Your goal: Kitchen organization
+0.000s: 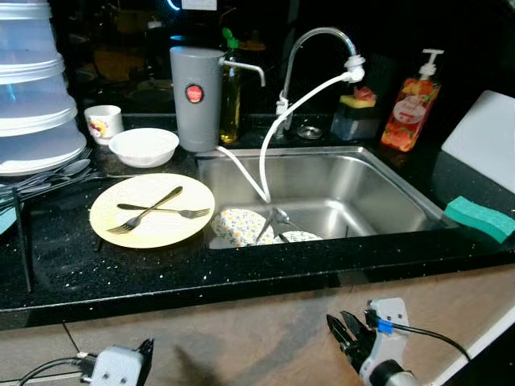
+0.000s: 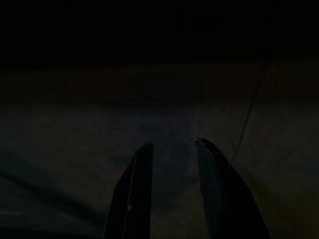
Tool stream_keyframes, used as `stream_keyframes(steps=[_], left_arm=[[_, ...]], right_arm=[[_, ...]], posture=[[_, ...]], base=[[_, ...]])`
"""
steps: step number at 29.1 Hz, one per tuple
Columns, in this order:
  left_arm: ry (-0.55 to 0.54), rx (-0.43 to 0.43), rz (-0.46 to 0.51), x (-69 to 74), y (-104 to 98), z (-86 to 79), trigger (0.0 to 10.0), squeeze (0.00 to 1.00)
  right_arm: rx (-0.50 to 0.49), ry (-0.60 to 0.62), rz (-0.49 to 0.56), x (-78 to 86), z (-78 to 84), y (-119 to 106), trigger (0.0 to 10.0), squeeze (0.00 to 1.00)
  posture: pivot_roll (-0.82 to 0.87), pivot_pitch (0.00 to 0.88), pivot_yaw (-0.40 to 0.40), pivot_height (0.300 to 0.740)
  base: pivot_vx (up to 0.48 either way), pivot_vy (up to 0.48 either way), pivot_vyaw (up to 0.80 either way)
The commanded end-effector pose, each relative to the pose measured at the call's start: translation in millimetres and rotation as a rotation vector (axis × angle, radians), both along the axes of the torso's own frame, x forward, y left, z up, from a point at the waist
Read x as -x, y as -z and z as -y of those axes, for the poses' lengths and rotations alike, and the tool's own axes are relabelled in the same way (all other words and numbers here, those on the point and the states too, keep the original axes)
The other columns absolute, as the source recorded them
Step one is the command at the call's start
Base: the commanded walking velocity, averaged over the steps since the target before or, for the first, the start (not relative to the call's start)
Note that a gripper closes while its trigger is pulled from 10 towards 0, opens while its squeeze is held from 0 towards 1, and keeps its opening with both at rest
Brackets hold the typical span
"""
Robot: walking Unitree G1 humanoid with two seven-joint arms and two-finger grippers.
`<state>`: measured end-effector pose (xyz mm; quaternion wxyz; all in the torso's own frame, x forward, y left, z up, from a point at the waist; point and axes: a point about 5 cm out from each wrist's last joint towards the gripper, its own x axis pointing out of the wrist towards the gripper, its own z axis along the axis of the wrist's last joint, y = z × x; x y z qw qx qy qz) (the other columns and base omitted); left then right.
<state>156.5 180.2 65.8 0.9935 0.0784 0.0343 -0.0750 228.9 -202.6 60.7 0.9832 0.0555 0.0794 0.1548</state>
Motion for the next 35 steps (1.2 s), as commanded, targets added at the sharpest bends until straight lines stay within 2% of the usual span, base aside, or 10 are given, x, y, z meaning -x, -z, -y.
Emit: stream_keyframes(steps=[1, 4, 8, 11, 12, 13, 20, 23, 31, 35], left_arm=[[0.015, -0.024, 0.023, 4.6, -11, -1.4, 10.0, 0.0], [0.013, -0.014, 0.085, 6.8, -31, -1.7, 10.0, 0.0], [0.068, -0.021, 0.11, 6.5, -45, 2.3, 10.0, 0.0], [0.088, -0.025, 0.153, 0.0, -60, 1.9, 10.0, 0.0], [0.088, -0.025, 0.153, 0.0, -60, 1.9, 10.0, 0.0], [0.064, -0.02, 0.197, -7.1, -70, -0.6, 10.0, 0.0], [0.059, -0.02, 0.244, -12.8, -85, 1.1, 10.0, 0.0], [0.074, -0.013, 0.277, -16.7, -97, 4.4, 10.0, 0.0], [0.078, -0.01, 0.316, -25.4, -111, 4.5, 10.0, 0.0], [0.056, -0.019, 0.354, -39.2, -125, 2.8, 10.0, 0.0]], right_arm=[[-0.028, -0.048, 0.031, 3.9, -1.1, -18, 10.0, 0.0], [-0.114, -0.094, 0.084, 4.1, -4.5, -45, 10.0, 0.0], [-0.168, -0.156, 0.126, 1.0, -10.6, -65, 10.0, 0.0], [-0.265, -0.232, 0.196, -6.0, -17.6, -91, 10.0, 0.0], [-0.265, -0.232, 0.196, -6.0, -17.6, -91, 10.0, 0.0], [-0.303, -0.29, 0.238, -9.5, -22.3, -104, 10.0, 0.0], [-0.423, -0.351, 0.284, -8.5, -28.2, -128, 10.0, 0.0], [-0.491, -0.402, 0.332, -10.2, -32.5, -147, 10.0, 0.0], [-0.555, -0.418, 0.407, -18.1, -30.1, -173, 10.0, 0.0], [-0.468, -0.331, 0.404, -38.9, -29.4, -177, 10.0, 0.0]], posture=[[0.07, 0.0, -0.075, 0.74], [0.07, 0.003, -0.082, 0.74], [0.07, 0.006, -0.082, 0.74], [0.07, 0.007, -0.089, 0.74], [0.07, 0.007, -0.089, 0.74], [0.07, 0.007, -0.089, 0.74], [0.08, 0.002, -0.095, 0.74], [0.08, 0.0, -0.096, 0.74], [0.08, 0.0, -0.093, 0.74], [0.09, 0.0, -0.09, 0.74]], base=[[0.0, 0.0, 0.0], [0.0, 0.0, 0.0], [0.0, 0.0, 0.0], [0.0, 0.0, 0.0], [0.0, 0.0, 0.0], [0.0, 0.0, 0.0], [0.0, 0.0, 0.0], [0.0, 0.0, 0.0], [0.0, 0.0, 0.0], [0.0, 0.0, 0.0]])
